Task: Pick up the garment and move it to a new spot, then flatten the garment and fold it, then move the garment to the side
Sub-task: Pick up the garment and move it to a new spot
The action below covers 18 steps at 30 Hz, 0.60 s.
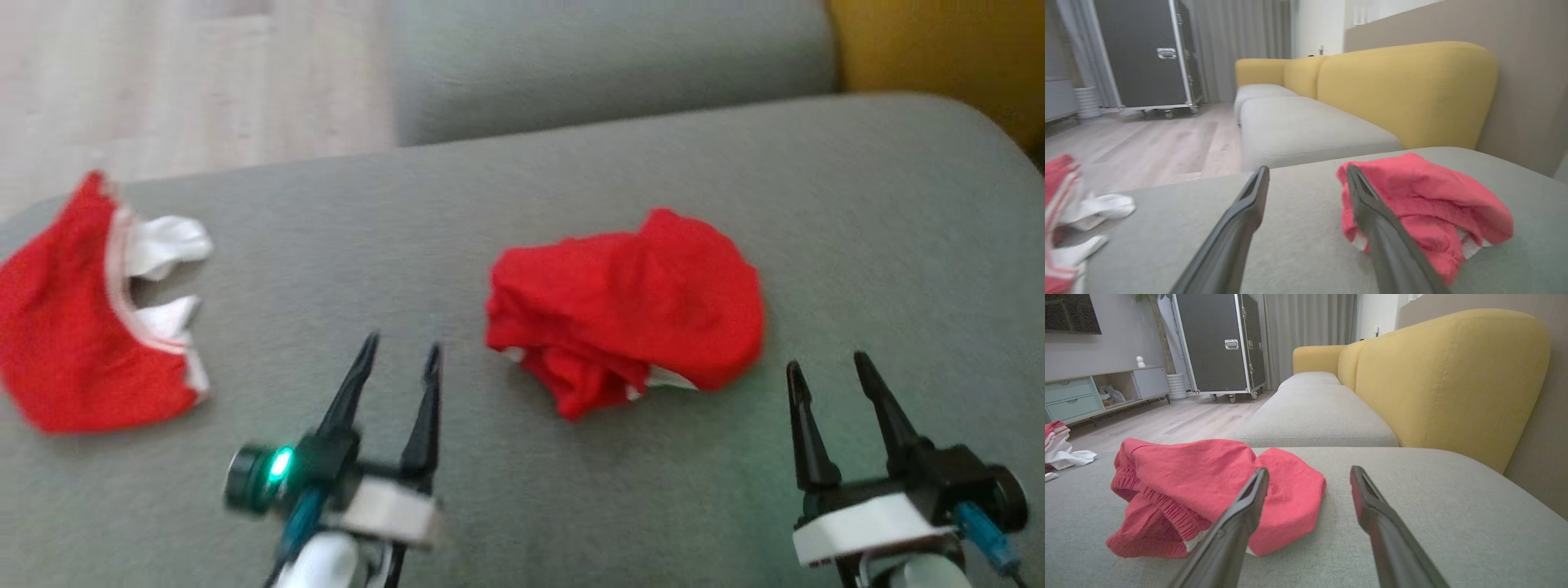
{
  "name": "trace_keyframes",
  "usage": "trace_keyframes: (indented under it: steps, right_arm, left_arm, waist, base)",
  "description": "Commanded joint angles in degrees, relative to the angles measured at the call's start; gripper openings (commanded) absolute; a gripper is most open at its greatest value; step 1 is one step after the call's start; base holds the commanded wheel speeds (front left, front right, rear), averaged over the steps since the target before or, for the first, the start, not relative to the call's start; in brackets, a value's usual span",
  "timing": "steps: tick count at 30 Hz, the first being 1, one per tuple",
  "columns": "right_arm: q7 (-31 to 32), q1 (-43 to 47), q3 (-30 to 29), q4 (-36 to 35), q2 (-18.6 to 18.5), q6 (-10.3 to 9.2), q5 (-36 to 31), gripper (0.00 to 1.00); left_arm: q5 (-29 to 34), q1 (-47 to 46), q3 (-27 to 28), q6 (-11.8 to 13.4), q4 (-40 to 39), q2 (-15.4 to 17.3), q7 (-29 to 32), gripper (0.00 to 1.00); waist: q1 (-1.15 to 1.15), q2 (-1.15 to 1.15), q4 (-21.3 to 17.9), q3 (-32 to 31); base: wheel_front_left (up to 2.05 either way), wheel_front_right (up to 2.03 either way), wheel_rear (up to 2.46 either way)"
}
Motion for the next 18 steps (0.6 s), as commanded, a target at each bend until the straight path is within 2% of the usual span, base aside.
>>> trace_keyframes:
  steps: [1, 9, 18]
  right_arm:
    - [-0.2, -0.8, 1.2, -2.1, -0.3, -0.04, 0.2, 1.00]
    - [-0.2, 3.5, -0.1, -3.3, -0.3, -0.04, 1.4, 1.00]
    - [-0.2, 6.3, 0.5, -3.7, -0.3, -0.04, 2.1, 1.00]
  left_arm:
    - [2.0, 0.7, 4.4, 0.8, -5.2, -0.4, -0.5, 1.00]
    - [7.6, 16.0, 15.2, 2.6, -19.1, -2.7, -0.5, 1.00]
    - [10.5, 23.8, 18.7, 0.4, -22.1, -3.3, -0.5, 1.00]
  waist:
    - [0.01, 0.00, 4.3, -3.3]
    - [0.01, 0.00, 9.0, -6.9]
    - [0.01, 0.00, 9.7, -8.6]
  base:
    - [0.00, 0.00, 0.00]
    - [0.00, 0.00, 0.00]
    - [0.00, 0.00, 0.00]
